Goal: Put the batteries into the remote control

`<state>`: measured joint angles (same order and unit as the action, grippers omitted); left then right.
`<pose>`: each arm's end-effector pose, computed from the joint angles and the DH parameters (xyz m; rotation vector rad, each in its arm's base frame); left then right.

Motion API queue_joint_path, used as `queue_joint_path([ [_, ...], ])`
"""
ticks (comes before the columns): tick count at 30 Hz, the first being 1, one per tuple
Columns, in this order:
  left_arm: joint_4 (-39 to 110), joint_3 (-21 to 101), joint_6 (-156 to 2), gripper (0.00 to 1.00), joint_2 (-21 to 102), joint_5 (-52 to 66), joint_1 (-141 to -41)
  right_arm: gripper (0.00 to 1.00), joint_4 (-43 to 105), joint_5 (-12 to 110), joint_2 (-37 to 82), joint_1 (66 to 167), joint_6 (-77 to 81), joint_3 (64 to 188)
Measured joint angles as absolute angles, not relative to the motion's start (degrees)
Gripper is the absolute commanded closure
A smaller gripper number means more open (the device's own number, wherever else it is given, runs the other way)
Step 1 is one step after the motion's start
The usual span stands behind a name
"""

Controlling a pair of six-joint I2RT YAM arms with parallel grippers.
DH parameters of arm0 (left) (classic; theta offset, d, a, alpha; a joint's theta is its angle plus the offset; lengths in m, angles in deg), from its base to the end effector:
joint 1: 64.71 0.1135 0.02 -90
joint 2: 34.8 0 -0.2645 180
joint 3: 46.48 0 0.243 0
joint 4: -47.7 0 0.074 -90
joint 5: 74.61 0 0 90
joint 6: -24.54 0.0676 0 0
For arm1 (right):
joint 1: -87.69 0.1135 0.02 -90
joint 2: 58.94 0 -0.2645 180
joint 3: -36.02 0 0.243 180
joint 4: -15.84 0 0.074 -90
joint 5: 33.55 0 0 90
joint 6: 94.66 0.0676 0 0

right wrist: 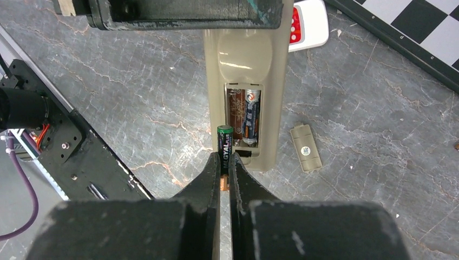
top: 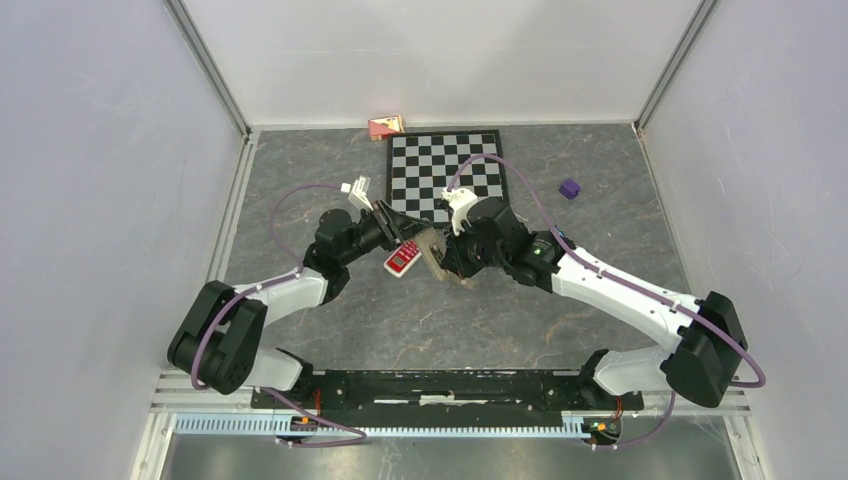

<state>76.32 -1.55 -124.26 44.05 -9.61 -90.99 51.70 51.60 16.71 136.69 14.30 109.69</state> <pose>0.2610 -0.1607 0.2249 -0.1587 1.8762 -1.4389 0.1984 0.2369 0.2746 -0.6511 2.2401 0.7199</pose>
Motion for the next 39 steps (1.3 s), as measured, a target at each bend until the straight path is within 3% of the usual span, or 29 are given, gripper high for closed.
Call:
queue_joint_path([
  [17,85.46,-1.57,-130.56,0.98,47.04,-13.89,-90.99,0.95,53.77,54.1,16.98,136.69,13.16,111.29],
  [30,88.06,-1.88,-135.34,0.98,49.21,-13.43,-91.1,0.84,53.82,53.94,16.98,136.69,13.45,111.29],
  [39,89.0,-2.27,-140.48,0.98,50.15,-12.16,-91.28,0.61,53.77,54.07,16.71,136.66,16.05,112.03],
])
